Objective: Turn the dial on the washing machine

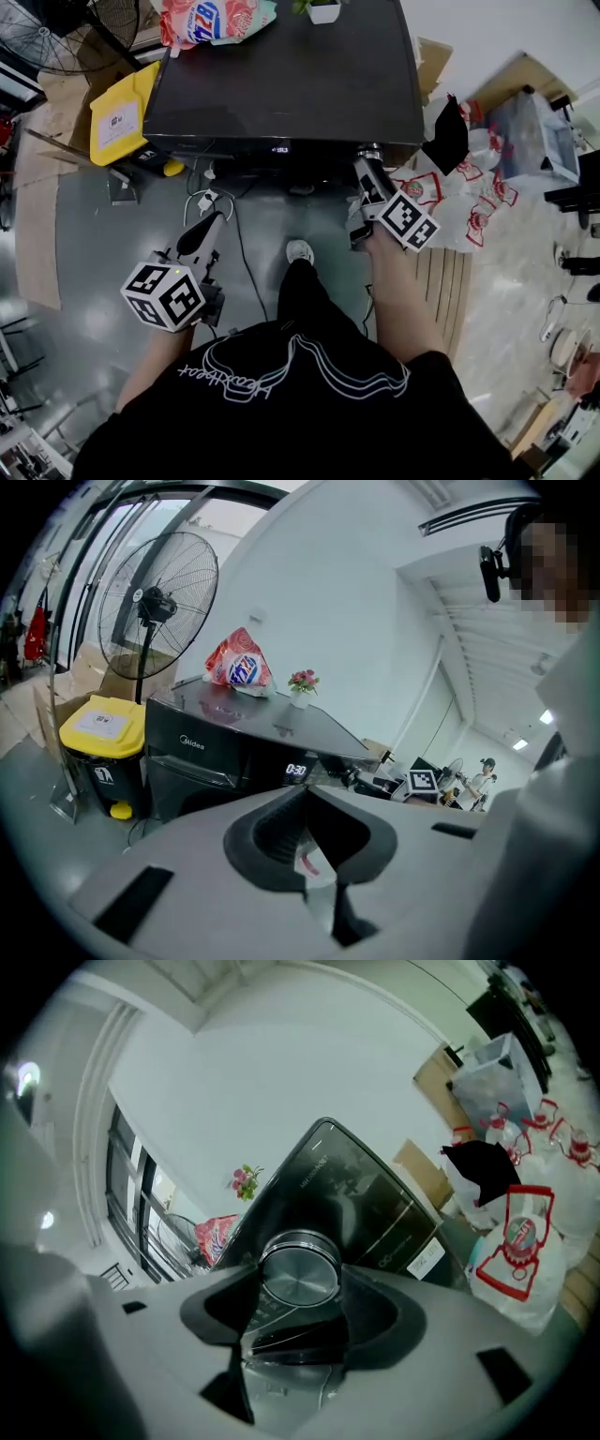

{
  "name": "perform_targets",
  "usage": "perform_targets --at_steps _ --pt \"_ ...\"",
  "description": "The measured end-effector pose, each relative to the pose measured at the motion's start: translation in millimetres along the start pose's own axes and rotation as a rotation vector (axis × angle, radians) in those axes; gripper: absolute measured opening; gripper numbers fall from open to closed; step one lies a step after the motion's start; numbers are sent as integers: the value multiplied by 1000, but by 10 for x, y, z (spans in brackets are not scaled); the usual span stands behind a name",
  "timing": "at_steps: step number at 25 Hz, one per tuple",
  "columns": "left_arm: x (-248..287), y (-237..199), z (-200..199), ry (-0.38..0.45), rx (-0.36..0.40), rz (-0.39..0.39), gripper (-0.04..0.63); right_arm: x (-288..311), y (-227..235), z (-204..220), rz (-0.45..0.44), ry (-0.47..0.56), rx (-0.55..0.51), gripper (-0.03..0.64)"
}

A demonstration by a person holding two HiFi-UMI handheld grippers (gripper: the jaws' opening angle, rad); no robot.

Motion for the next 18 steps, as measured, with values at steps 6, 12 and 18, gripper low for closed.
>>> perform_targets --at_steps 6,12,18 --pt "-1 -7 -18 8 12 3 11 -14 26 14 -15 11 79 279" --pt "15 -48 -43 7 11 9 11 -8 80 53 -62 37 250 279" --pt "31 -50 8 -7 3 4 11 -28 186 101 -106 44 474 278"
Point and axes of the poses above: the fingertips, and each gripper's own axes: x forward along the fingers, y to its right, z out of its underside, the point moved 10 cm from there along -x, backward along the fingers, and after that the axes turned 3 degrees about y, right-handed, at the moved point
